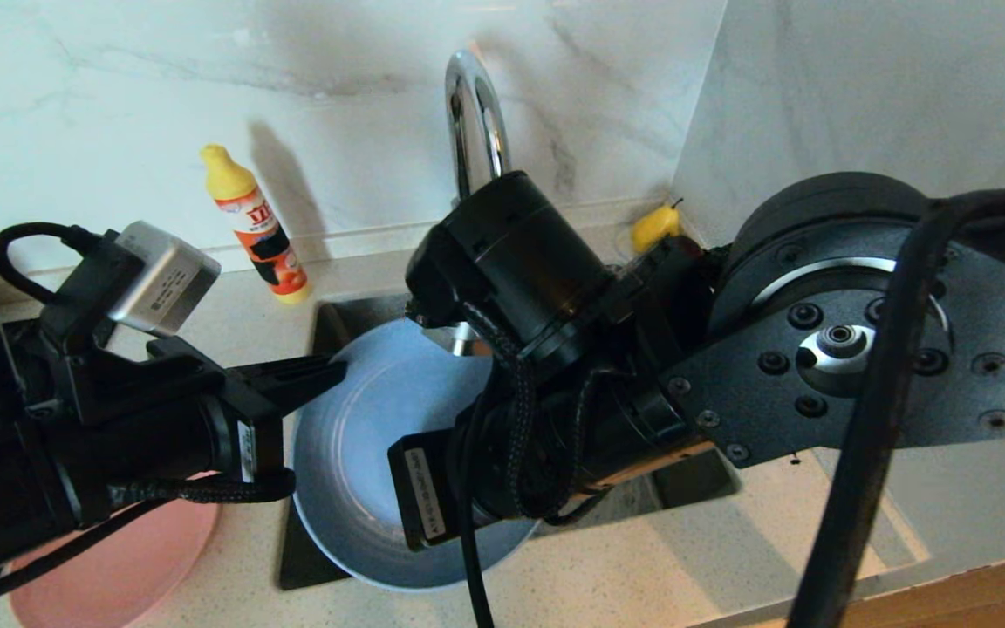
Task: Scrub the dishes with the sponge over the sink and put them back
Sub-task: Wipe the plate
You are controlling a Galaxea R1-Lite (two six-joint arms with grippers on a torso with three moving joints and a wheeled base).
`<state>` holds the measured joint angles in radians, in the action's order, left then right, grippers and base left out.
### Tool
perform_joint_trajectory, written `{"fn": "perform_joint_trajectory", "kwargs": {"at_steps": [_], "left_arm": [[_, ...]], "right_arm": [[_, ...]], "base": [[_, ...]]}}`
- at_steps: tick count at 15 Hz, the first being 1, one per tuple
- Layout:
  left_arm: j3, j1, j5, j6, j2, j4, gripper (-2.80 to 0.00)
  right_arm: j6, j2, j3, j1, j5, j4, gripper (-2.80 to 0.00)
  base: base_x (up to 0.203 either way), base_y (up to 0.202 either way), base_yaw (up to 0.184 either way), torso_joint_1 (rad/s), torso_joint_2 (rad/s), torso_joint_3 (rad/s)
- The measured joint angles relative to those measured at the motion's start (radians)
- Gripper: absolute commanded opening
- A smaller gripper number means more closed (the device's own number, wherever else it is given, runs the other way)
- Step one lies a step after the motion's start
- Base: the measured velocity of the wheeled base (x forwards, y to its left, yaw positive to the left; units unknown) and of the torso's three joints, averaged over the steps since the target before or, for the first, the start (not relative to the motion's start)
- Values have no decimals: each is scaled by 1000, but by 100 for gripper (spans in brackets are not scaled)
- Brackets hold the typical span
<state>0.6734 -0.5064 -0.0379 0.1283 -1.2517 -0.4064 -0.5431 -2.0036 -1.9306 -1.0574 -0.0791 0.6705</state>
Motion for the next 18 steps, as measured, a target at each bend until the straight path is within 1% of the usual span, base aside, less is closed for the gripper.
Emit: {"fn": "perform_joint_trajectory", "kwargs": {"at_steps": [3, 9, 13, 14, 16, 18], "left_arm": [[-3, 0, 0, 0, 0, -1, -280], [-11, 0, -1, -2, 5, -22, -280], [-10, 0, 1, -7, 7, -24, -280], [-13, 0, 1, -20, 5, -23, -280], [-10, 1, 1, -76, -6, -23, -280], [-1, 4, 2, -112, -25, -24, -280]], "right_arm": [[1, 18, 0, 42, 0, -4, -280], [4, 93, -1, 155, 0, 21, -280], [2, 137, 2, 191, 0, 46, -280], [1, 151, 2, 194, 0, 45, -280], [1, 197, 0, 197, 0, 42, -280], [4, 249, -2, 194, 1, 39, -280]], "base": [[0, 0, 0, 0, 0, 0], [0, 0, 0, 0, 0, 0], [0, 0, 0, 0, 0, 0], [0, 0, 0, 0, 0, 0], [0, 0, 0, 0, 0, 0], [0, 0, 0, 0, 0, 0]]}}
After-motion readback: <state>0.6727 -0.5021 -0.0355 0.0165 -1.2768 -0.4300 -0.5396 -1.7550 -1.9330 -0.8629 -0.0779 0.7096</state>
